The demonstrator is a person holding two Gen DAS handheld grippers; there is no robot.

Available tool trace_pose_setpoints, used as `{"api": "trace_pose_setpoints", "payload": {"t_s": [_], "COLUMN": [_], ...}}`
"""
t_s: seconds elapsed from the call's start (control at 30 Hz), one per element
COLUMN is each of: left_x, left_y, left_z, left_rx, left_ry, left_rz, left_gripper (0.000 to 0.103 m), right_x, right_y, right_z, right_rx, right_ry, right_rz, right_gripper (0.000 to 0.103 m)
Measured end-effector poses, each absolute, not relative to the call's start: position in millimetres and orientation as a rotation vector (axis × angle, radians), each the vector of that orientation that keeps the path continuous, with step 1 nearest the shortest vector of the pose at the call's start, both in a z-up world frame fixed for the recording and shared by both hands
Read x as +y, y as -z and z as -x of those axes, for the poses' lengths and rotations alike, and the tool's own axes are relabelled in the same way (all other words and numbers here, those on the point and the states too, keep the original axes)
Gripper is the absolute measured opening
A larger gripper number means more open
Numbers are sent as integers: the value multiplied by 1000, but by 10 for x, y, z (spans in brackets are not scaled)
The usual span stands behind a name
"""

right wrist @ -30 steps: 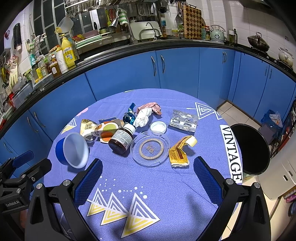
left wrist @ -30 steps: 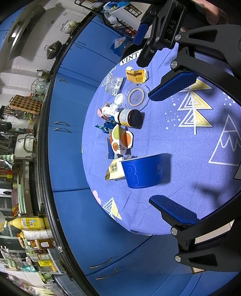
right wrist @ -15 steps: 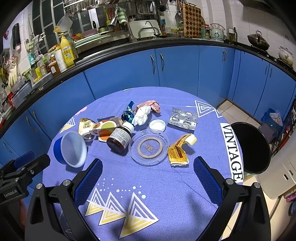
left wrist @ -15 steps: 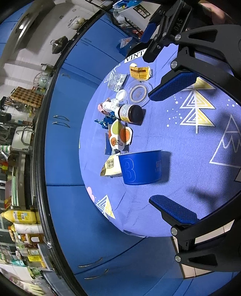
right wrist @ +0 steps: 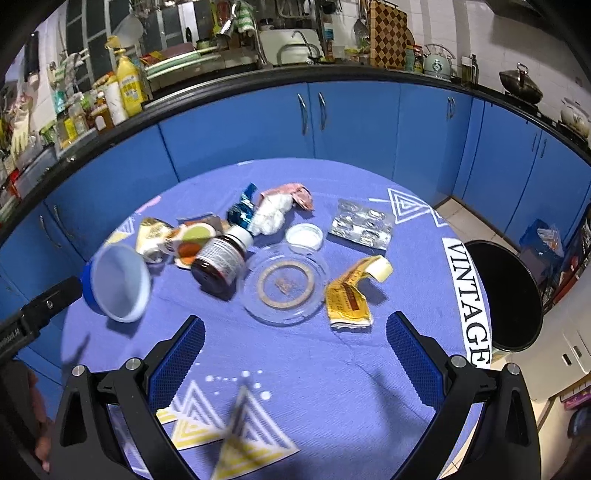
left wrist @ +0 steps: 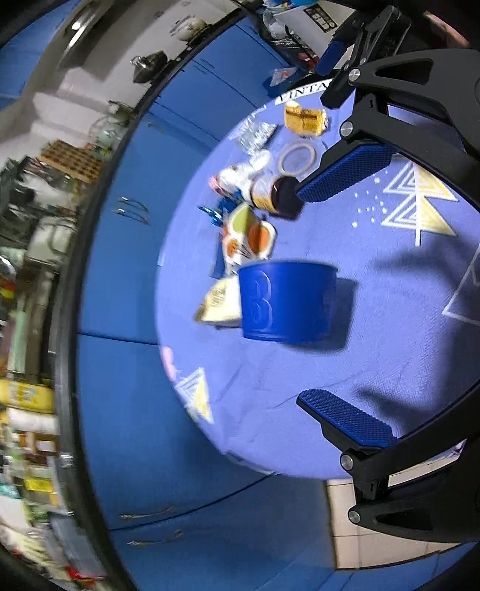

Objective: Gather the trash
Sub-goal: 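Grasp the blue cup with the left tool while the right tool grasps the yellow wrapper, then carry the blue cup and yellow wrapper to the black bin and release both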

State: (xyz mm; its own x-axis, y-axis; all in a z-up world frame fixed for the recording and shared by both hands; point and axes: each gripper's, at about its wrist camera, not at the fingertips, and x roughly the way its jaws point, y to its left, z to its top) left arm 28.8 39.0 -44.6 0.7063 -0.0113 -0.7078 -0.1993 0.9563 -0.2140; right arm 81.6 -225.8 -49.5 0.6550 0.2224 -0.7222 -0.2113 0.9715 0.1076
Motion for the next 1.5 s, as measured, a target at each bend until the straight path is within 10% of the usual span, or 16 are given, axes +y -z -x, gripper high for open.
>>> {"api": "trace_pose_setpoints", "payload": {"t_s": [0.4, 0.57, 0.7, 0.93, 1.5], "left_x": [264, 218, 223, 184, -369], "left_y": [765, 900, 945, 858, 291], "left_z": [-684, -786, -833, -901, -1346], "left_rx": [895, 970, 989, 951, 798], "left_ry": [-170, -137, -133, -157, -92], "left_rz": [146, 142, 154, 131, 79], "left_gripper": [98, 54, 54, 54, 54], "right_x": [-2678, -2710, -2645, -2562, -2924], "right_y": [832, 921, 907, 982, 661], "right_z": [-1231, -1336, -1382, -1521, -1693], "right_rx": [901, 914, 886, 920, 816], "right_ry": [-167, -181, -211, -281, -241], "right_rz": [-105, -110, -77, -66, -51], "right_gripper": [96, 96, 94, 20, 17]}}
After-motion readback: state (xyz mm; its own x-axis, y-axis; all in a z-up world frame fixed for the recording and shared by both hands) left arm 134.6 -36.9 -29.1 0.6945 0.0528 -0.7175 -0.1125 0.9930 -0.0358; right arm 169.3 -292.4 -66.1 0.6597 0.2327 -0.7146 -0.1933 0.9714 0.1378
